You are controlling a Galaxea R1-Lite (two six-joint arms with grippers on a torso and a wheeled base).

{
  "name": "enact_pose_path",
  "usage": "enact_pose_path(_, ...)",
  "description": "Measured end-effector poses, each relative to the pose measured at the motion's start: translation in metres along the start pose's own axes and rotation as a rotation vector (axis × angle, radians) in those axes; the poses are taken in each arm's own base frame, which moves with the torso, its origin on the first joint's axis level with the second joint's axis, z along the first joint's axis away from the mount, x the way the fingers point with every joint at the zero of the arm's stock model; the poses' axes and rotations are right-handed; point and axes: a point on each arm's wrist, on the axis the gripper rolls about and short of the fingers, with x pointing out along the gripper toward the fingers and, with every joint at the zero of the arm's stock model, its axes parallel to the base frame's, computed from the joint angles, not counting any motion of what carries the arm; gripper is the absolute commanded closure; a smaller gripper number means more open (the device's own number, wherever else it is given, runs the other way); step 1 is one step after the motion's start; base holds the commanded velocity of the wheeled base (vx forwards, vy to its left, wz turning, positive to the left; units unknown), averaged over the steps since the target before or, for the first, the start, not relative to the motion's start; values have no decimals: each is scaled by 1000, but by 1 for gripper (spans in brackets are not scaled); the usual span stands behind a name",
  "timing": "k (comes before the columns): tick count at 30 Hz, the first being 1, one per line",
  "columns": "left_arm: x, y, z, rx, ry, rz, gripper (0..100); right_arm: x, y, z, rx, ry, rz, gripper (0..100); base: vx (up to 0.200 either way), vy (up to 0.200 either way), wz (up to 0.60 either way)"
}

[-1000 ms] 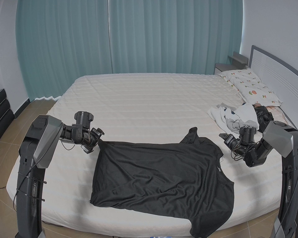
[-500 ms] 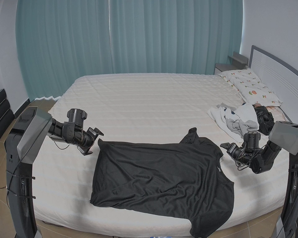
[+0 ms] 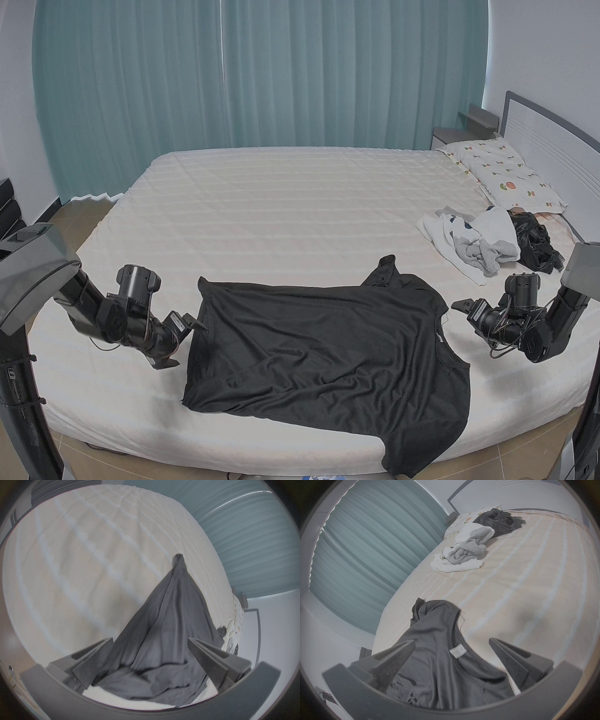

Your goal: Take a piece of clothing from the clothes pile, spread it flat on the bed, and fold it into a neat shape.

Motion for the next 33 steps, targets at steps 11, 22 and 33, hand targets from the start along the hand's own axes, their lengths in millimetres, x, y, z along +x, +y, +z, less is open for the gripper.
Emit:
enact_pose_path(11,-13,8,-45,99,-15,-37,0,-22,-1,-14,-5,16,11,0,0,0,0)
enact_pose_path(22,9,-9,-39,247,-35,-69,0,-25,-1,-16,-5,17,14,0,0,0,0)
enact_pose_path(33,25,-4,-51,321,-14,-16,100,-25,-1,-16,-6,17,15,0,0,0,0)
